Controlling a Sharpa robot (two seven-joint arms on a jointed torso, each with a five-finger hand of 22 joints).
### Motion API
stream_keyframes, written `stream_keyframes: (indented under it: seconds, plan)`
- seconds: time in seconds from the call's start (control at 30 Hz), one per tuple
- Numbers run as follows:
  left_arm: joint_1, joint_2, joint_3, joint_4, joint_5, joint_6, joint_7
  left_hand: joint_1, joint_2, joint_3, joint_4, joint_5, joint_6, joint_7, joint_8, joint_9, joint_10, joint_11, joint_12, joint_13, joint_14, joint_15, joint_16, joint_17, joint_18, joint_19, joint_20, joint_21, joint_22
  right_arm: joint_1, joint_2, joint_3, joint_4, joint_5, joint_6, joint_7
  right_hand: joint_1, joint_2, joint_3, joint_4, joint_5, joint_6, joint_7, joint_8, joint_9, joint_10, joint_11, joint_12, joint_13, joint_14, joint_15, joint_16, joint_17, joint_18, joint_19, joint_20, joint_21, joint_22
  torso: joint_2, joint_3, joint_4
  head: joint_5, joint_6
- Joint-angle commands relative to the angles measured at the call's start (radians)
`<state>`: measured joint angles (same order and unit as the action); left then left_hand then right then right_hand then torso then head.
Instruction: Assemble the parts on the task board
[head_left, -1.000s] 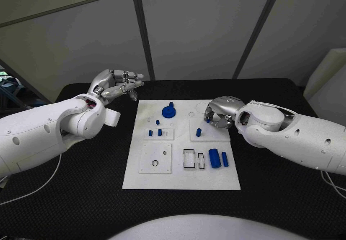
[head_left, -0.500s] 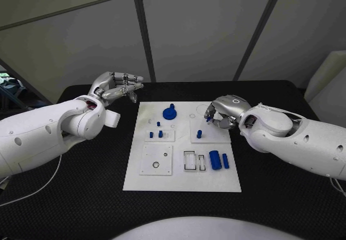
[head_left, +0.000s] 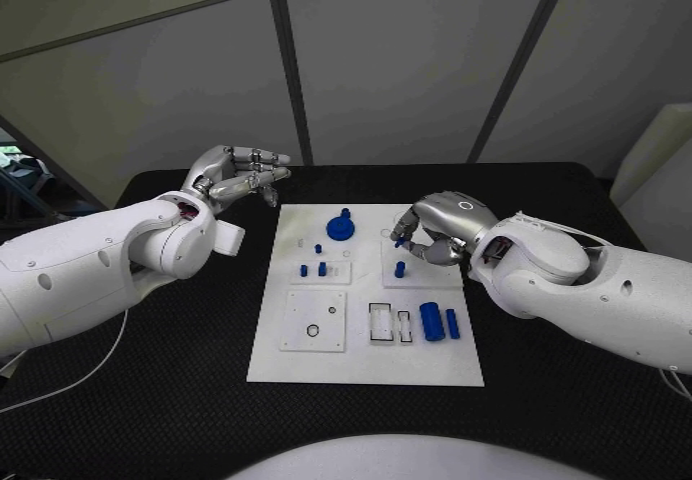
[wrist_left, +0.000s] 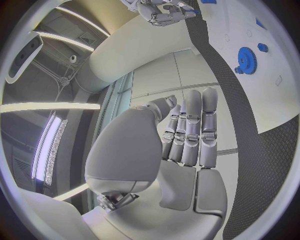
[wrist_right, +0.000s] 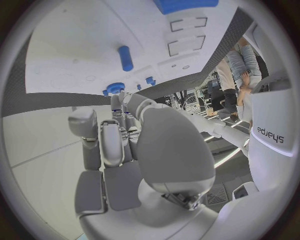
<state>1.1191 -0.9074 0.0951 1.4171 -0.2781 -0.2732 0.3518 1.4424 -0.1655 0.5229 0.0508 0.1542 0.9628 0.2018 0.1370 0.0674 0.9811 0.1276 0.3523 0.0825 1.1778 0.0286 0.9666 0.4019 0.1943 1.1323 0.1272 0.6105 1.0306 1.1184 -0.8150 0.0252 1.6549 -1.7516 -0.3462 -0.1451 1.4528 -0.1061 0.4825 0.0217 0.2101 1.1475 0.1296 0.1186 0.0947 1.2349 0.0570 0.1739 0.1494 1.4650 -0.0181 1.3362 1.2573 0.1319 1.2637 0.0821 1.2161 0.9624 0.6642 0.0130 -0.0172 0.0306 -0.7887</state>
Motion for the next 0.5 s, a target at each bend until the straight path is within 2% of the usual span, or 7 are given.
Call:
stream_keyframes:
  seconds: [0.03, 0.27, 0.37, 0.5]
  plan:
    - [0.001, 0.006, 0.000, -0.001, 0.006, 0.000, 0.001, -0.009, 0.000, -0.001, -0.005, -0.002, -0.005, 0.001, -0.002, -0.001, -0.007, 0.000, 0.007, -0.001, 0.005, 0.005, 0.000, -0.001, -0.012, -0.003, 0.001, -0.003, 0.001, 0.002, 0.028, 0.001, 0.015, 0.040, 0.009, 0.007, -0.010, 0.003, 0.006, 0.001, -0.006, 0.005, 0.001, 0.006, 0.002, 0.006, 0.000, -0.005, -0.001, 0.055, -0.005, 0.005, -0.001, -0.014, -0.005, 0.000, 0.006, -0.001, 0.001, -0.0010, 0.0023, 0.011, -0.004]
    - [0.001, 0.020, 0.000, -0.004, 0.006, 0.003, 0.001, -0.009, 0.000, -0.001, -0.005, -0.002, -0.005, 0.001, -0.002, -0.001, -0.008, 0.000, 0.007, -0.002, 0.005, 0.006, 0.000, -0.001, -0.012, -0.003, 0.001, -0.004, 0.001, -0.004, 0.099, -0.004, 0.025, 0.063, 0.063, 0.013, -0.010, 0.006, 0.008, -0.004, -0.017, 0.003, 0.001, 0.004, 0.002, 0.005, 0.000, -0.010, -0.002, 0.053, -0.005, 0.002, -0.006, -0.013, -0.009, 0.000, 0.004, -0.005, 0.002, -0.0013, 0.0020, 0.028, -0.012]
    - [0.001, 0.026, 0.000, -0.003, 0.006, 0.004, 0.001, -0.009, 0.000, -0.001, -0.005, -0.002, -0.005, 0.001, -0.002, -0.001, -0.008, 0.000, 0.007, -0.002, 0.005, 0.006, 0.000, -0.001, -0.012, -0.003, 0.001, -0.004, 0.001, -0.011, 0.127, -0.020, 0.024, 0.071, 0.082, 0.016, -0.011, 0.007, 0.009, -0.005, -0.020, 0.003, 0.002, 0.004, 0.002, 0.005, 0.001, -0.011, -0.003, 0.053, -0.005, 0.002, -0.007, -0.013, -0.011, 0.000, 0.003, -0.006, 0.002, -0.0026, 0.0011, 0.036, -0.015]
    - [0.002, 0.028, -0.002, 0.001, 0.006, 0.004, 0.001, -0.008, 0.000, -0.001, -0.006, -0.002, -0.005, 0.001, -0.002, -0.001, -0.009, 0.000, 0.008, -0.002, 0.004, 0.006, 0.000, -0.002, -0.012, -0.003, 0.001, -0.004, 0.001, -0.028, 0.159, -0.031, 0.009, 0.075, 0.097, 0.017, -0.011, 0.007, 0.009, -0.005, -0.020, 0.003, 0.002, 0.004, 0.002, 0.005, 0.001, -0.011, -0.003, 0.053, -0.005, 0.002, -0.006, -0.013, -0.011, 0.000, 0.004, -0.005, 0.003, -0.0009, -0.0015, 0.047, -0.016]
